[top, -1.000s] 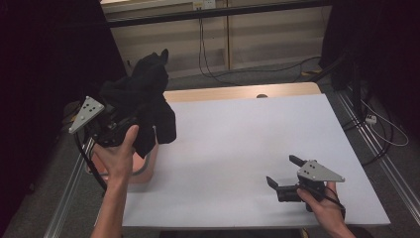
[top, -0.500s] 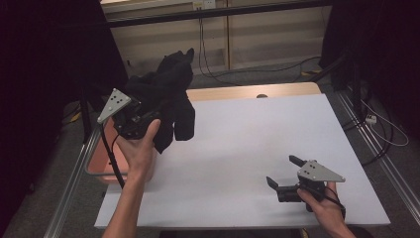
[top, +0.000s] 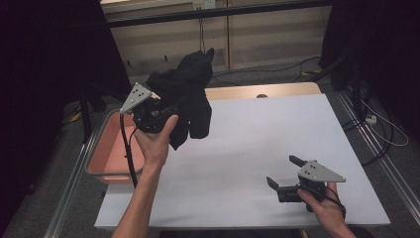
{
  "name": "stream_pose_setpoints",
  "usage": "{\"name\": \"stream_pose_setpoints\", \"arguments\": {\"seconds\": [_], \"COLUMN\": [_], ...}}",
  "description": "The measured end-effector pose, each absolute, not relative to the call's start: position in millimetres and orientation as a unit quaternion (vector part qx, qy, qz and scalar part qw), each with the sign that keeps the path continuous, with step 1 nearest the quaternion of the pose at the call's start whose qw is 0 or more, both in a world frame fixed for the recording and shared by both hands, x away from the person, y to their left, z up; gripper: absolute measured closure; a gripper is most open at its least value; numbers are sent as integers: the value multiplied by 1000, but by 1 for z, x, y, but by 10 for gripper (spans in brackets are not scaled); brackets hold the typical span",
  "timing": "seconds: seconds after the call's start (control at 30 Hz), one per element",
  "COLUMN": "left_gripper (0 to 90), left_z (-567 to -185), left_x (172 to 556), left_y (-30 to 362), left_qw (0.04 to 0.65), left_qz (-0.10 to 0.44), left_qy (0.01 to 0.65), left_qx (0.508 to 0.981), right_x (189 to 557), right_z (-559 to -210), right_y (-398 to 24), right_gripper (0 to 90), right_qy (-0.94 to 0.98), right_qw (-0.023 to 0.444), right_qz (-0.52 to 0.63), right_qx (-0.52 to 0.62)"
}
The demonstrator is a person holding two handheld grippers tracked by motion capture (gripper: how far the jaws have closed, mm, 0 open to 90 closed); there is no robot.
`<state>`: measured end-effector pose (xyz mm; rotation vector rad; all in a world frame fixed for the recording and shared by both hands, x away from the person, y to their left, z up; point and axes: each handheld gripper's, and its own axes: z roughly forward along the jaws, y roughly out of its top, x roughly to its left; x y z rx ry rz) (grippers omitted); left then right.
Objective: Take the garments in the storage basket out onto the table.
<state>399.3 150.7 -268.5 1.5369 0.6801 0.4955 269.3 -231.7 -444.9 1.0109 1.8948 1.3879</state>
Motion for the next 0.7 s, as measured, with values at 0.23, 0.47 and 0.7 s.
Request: {"name": "stream_pose_setpoints", "arguments": {"seconds": [0.23,0.47,0.7], "left_gripper": [676,678,677], "left_z": [-279,-288,-295], "left_x": [404,414,421], "left_y": [131,116,104], "left_qw": [627,620,609], "left_qz": [198,174,164], "left_qy": [288,300,296], "left_qx": [696,704,717], "right_x": [269,269,269], "right_z": [-445,-444,-445], "right_y": [-231,-232,-232], "right_gripper": [0,0,0], "right_qy": [710,709,710], "right_qw": [288,287,286], "right_qz": [520,522,521], "right_qx": [378,378,377]}}
